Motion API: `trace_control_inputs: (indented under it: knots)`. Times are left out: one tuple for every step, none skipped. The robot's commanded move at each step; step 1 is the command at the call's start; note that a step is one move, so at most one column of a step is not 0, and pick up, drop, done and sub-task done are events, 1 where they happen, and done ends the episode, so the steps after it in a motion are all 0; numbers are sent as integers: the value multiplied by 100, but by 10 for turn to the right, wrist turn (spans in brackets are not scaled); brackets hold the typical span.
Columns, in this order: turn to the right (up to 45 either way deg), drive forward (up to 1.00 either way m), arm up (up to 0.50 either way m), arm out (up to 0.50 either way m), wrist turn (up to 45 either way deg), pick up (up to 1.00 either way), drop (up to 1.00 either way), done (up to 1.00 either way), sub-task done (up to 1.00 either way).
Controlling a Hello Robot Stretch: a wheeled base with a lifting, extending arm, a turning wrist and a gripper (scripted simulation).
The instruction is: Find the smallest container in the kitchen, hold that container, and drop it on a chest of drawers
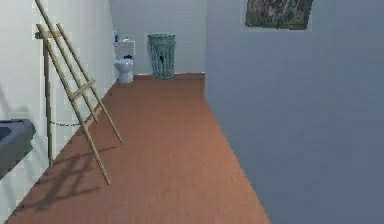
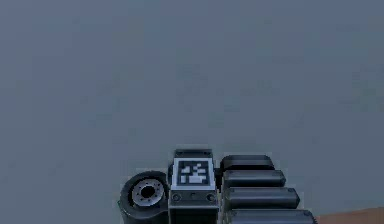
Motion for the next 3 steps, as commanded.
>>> trace_control_inputs:
  knots:
    - [0,100,0,0,0,0,0,0,0]
    - [-30,0,0,0,0,0,0,0,0]
    - [-450,0,0,0,0,0,0,0,0]
